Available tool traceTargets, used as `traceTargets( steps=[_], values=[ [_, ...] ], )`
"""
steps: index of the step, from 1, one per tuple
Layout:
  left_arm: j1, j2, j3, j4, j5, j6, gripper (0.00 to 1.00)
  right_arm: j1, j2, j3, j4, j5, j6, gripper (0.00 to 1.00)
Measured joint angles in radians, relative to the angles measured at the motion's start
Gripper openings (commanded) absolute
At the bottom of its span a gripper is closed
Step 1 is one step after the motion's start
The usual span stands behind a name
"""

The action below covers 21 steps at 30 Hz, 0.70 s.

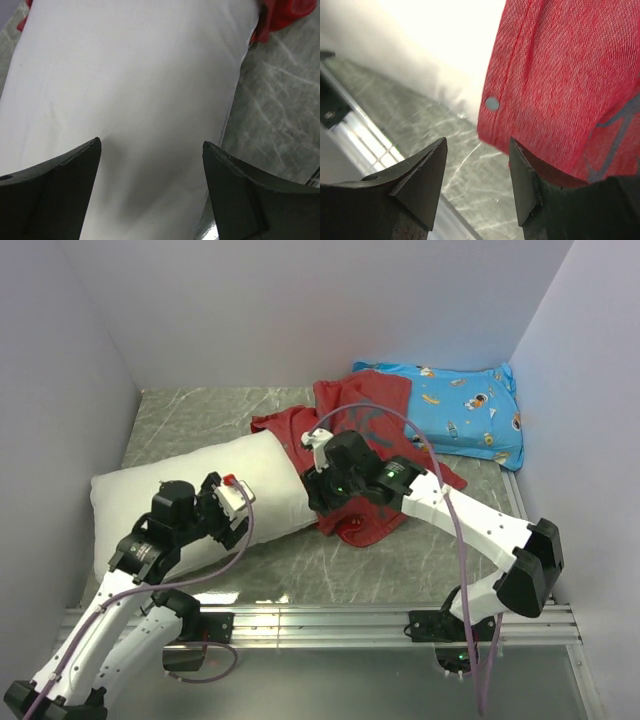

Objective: Put the pillow into the pillowcase

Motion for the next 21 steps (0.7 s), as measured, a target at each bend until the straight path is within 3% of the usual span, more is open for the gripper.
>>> traceTargets(
  steps=[4,6,7,8,10,14,15,16,18,19,21],
  values=[
    [-0.035,-0.024,-0.057,0.016,-0.053,0.042,0.89,0.026,0.053,0.005,0.015,0.059,0.005,0.55],
    [-0.052,-0.042,-0.083,0.032,-0.064,0.074,0.99,0.035,0.096,0.017,0.016,0.084,0.003,0.37],
    [-0.059,-0.052,-0.098,0.040,-0.064,0.092,0.99,0.036,0.124,0.028,0.018,0.095,0.000,0.30],
    [-0.068,-0.060,-0.114,0.046,-0.064,0.111,0.99,0.036,0.145,0.039,0.017,0.104,0.001,0.15],
    [-0.086,-0.069,-0.142,0.050,-0.062,0.152,0.99,0.035,0.194,0.068,0.013,0.117,-0.003,0.03],
    [-0.117,-0.055,-0.198,0.100,-0.066,0.208,0.96,0.016,0.226,0.124,-0.030,0.076,0.005,0.00],
    [-0.123,-0.042,-0.214,0.123,-0.073,0.214,0.88,0.014,0.225,0.140,-0.044,0.052,0.005,0.00],
    [-0.128,-0.025,-0.227,0.149,-0.080,0.216,0.61,0.011,0.224,0.164,-0.056,0.018,0.007,0.00],
    [-0.131,0.034,-0.243,0.213,-0.098,0.211,0.29,0.003,0.221,0.204,-0.069,-0.050,0.009,0.00],
    [-0.131,0.076,-0.241,0.248,-0.109,0.200,0.01,0.001,0.220,0.222,-0.076,-0.084,0.011,0.00],
    [-0.131,0.139,-0.220,0.292,-0.114,0.164,0.00,-0.001,0.219,0.249,-0.089,-0.142,0.013,0.00]
  ],
)
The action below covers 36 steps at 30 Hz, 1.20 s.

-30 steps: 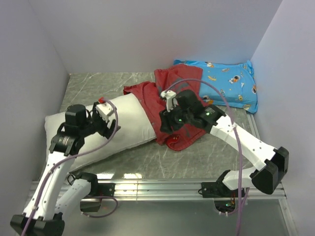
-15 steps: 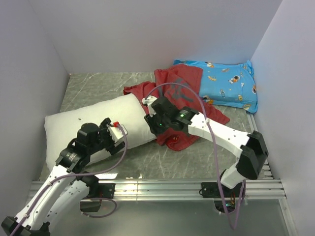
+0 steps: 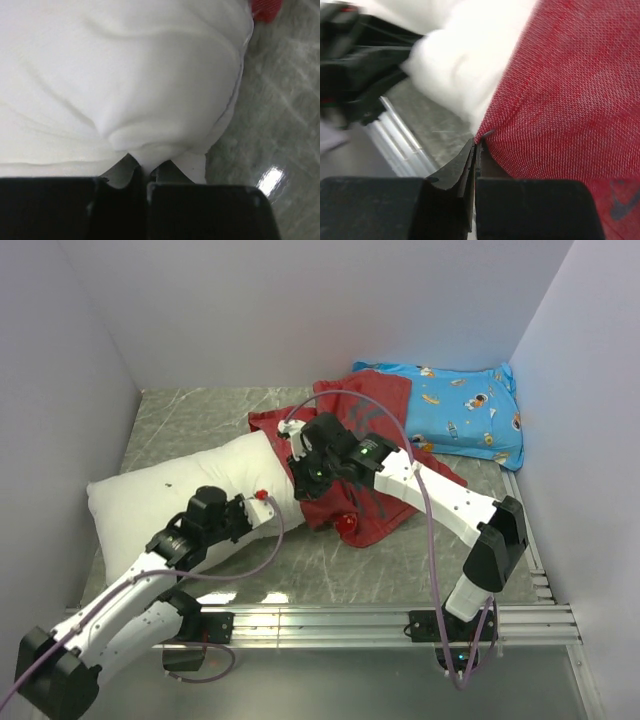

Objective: Put the pillow into the pillowcase

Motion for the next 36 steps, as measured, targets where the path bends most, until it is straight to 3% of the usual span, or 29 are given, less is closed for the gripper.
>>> traceTargets(
  steps=[11,16,22,23,24,25,27,31,36],
  values=[
    [0.000,0.071,0.201,0.067,0.039,-0.478,0.00,-0.081,0.040,0.233,-0.113,-0.210,-0.002,0.00],
    [0.002,0.108,0.244,0.103,0.026,-0.687,0.00,-0.148,0.161,0.383,-0.142,-0.312,0.033,0.00],
    [0.121,0.173,0.323,0.081,0.077,-0.912,0.00,-0.156,0.191,0.457,-0.118,-0.364,0.039,0.00],
    [0.151,0.176,0.333,0.079,0.104,-0.945,0.00,-0.158,0.183,0.457,-0.108,-0.370,0.039,0.06],
    [0.188,0.179,0.343,0.078,0.137,-0.989,0.00,-0.158,0.174,0.457,-0.100,-0.373,0.040,0.19],
    [0.214,0.180,0.351,0.078,0.163,-1.020,0.00,-0.156,0.167,0.457,-0.093,-0.373,0.042,0.39],
    [0.263,0.183,0.364,0.079,0.204,-1.081,0.00,-0.148,0.151,0.457,-0.089,-0.353,0.031,0.45],
    [0.293,0.195,0.370,0.087,0.248,-1.148,0.00,-0.163,0.096,0.437,-0.094,-0.212,0.002,0.45],
    [0.311,0.241,0.370,0.109,0.300,-1.212,0.00,-0.240,-0.174,0.138,-0.033,0.061,-0.045,0.39]
  ],
)
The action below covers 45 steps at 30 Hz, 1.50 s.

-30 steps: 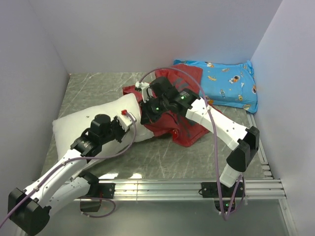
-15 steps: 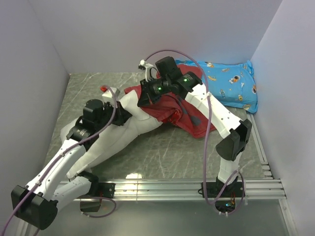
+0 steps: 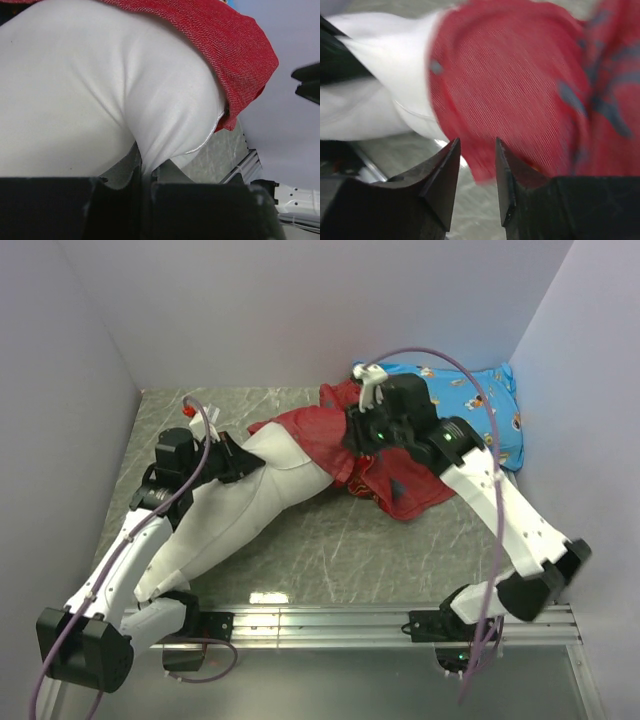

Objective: Put the pillow into the pillowcase

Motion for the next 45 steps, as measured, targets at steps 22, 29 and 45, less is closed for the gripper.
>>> traceTargets(
  steps=[22,29,45],
  values=[
    [0.027,0.092,0.055,0.042,0.048,-0.074,0.00,0.127,0.013,-0.284,0.115,0.306,-0.039,0.40],
    [0.028,0.092,0.055,0.050,0.035,-0.074,0.00,0.098,0.089,-0.150,0.080,0.249,-0.044,0.00],
    [0.017,0.071,0.133,0.063,-0.031,-0.082,0.00,0.083,0.320,0.419,-0.108,-0.671,0.134,0.00]
  ],
)
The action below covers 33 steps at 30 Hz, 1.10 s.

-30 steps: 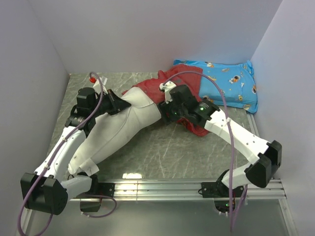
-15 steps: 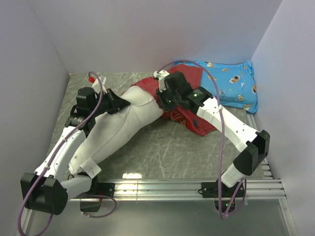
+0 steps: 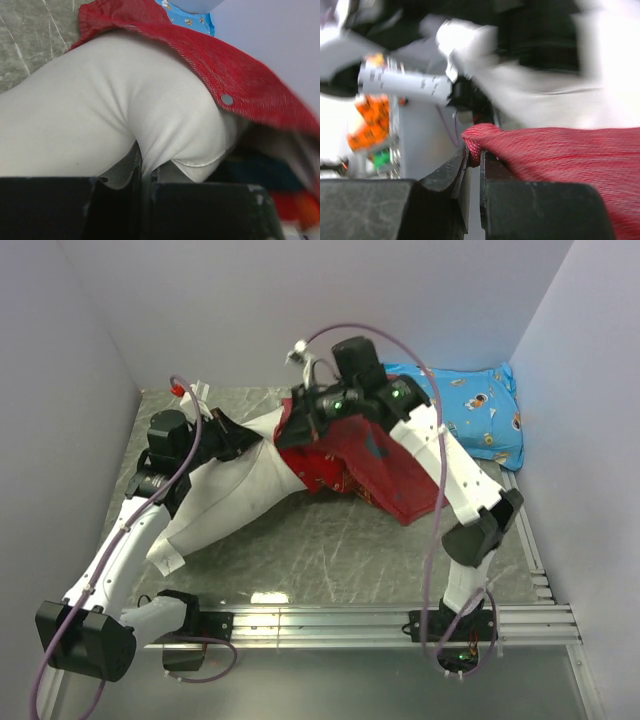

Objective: Put the pillow into the pillowcase

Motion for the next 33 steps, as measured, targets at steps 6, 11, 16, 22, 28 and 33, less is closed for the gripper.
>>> traceTargets(
  steps=[6,11,16,22,28,33],
  values=[
    [-0.008,-0.019,0.000,-0.019,-0.042,0.002,0.00,-0.138,0.152,0.109,0.061,-0.021,0.086,0.00],
    [-0.007,-0.027,0.018,-0.046,-0.074,0.048,0.00,-0.039,0.175,0.163,0.097,-0.037,0.106,0.00],
    [-0.008,-0.058,0.038,-0.056,-0.095,0.091,0.00,0.080,0.001,-0.071,0.267,-0.071,0.206,0.00],
    [-0.014,-0.092,0.043,-0.034,-0.135,0.139,0.00,0.034,-0.142,-0.138,0.352,-0.106,0.304,0.00],
    [-0.026,-0.090,0.042,-0.005,-0.131,0.174,0.00,0.051,-0.169,-0.263,0.329,-0.117,0.185,0.00],
    [-0.050,-0.121,-0.089,0.019,-0.019,0.323,0.00,0.061,-0.161,-0.482,0.236,-0.106,0.042,0.29]
  ],
)
